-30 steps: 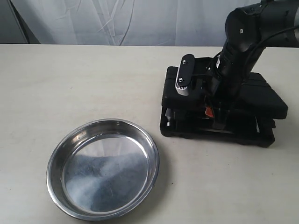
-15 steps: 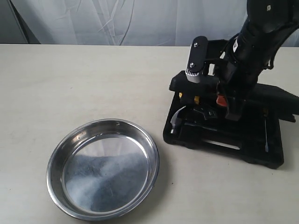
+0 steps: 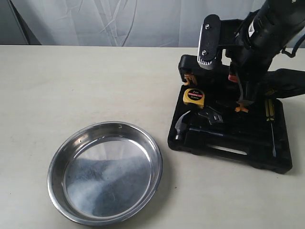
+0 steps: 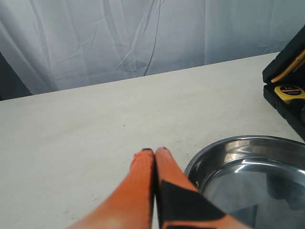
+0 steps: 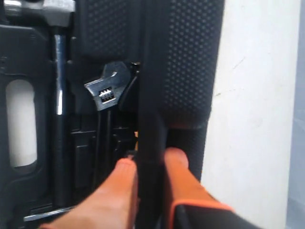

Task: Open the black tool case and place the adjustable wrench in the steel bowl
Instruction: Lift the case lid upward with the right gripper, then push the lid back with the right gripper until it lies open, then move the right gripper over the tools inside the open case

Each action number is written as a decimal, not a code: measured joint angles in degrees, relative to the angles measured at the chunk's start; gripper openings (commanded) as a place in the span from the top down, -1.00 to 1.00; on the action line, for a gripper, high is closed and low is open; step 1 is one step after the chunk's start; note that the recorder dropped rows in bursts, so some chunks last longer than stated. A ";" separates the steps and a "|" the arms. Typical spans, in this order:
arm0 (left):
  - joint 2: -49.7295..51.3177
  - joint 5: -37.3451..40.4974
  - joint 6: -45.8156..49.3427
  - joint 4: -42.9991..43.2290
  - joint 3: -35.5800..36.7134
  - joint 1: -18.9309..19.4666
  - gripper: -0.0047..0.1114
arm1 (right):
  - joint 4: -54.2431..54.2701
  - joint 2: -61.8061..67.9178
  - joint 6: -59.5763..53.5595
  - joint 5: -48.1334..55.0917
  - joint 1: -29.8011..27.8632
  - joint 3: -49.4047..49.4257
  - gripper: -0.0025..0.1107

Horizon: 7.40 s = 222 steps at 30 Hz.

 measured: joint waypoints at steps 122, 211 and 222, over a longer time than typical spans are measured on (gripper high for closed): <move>0.00 0.00 0.00 0.00 0.00 0.00 0.91 | -79.76 14.58 66.15 -29.40 -4.77 -7.25 0.07; 0.00 0.00 0.00 0.00 0.00 0.00 0.91 | 45.02 30.54 15.90 -11.00 -8.90 -23.87 0.97; 0.00 0.00 0.00 0.00 0.00 0.00 0.91 | 35.13 31.99 21.31 -35.72 -14.25 -24.00 0.97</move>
